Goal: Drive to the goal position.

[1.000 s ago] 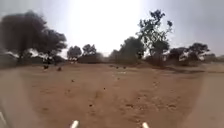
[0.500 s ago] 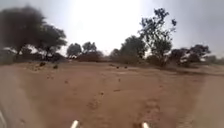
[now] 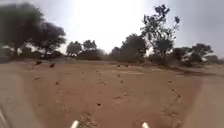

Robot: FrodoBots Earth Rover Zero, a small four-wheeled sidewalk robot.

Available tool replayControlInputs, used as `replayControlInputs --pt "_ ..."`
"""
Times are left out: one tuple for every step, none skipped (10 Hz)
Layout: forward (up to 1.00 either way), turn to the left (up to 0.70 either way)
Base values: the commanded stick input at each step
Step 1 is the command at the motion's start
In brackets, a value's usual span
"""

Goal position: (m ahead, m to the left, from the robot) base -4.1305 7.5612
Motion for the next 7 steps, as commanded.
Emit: replayControlInputs --pt "1.0 0.0" --pt "1.0 0.0" --pt "1.0 0.0" --pt "1.0 0.0" --pt "1.0 0.0" --pt "1.0 0.0" --pt "1.0 -0.02"
